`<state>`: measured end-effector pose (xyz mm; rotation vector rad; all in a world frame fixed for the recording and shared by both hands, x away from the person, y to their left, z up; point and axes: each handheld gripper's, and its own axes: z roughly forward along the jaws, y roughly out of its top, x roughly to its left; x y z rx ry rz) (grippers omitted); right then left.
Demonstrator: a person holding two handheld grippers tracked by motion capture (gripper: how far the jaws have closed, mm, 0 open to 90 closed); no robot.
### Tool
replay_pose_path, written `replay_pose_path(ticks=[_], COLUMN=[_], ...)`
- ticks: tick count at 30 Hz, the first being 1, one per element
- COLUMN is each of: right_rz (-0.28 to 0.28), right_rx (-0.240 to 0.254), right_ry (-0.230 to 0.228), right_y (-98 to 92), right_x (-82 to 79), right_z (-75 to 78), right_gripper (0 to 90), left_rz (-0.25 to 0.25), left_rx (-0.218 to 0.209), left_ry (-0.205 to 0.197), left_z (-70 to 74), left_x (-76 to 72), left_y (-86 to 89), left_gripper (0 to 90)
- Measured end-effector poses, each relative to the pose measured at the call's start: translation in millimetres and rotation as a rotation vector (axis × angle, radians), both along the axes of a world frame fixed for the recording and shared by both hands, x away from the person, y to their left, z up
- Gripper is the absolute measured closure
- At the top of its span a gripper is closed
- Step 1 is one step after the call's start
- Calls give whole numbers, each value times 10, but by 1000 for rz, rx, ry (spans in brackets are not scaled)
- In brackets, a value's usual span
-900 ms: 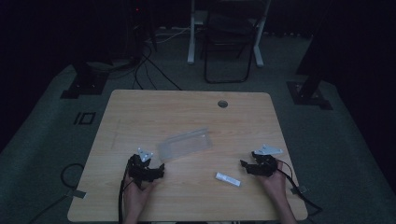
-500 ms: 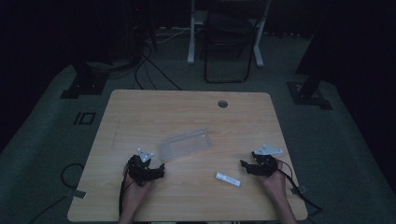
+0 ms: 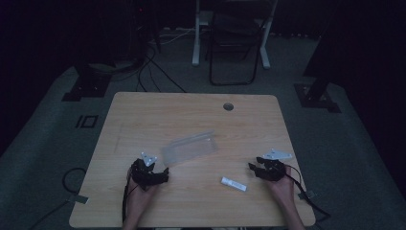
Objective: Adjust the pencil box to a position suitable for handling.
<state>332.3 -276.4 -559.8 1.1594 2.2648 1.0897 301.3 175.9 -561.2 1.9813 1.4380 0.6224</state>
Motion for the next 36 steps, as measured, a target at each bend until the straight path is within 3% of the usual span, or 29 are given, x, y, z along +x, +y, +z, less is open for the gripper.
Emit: replay_pose_path(ticks=[12, 36], right_rz=[59, 148], right_rx=[0, -22], right_ry=[-73, -123], right_y=[145, 371], right_x=[-119, -254], right_z=[182, 451], right_gripper=[521, 529], left_rz=[1, 69], left_rx=[3, 1], left_ry=[1, 2], left_z=[2, 10], left_x=[37, 298], left_y=[9, 36], left_gripper=[95, 96])
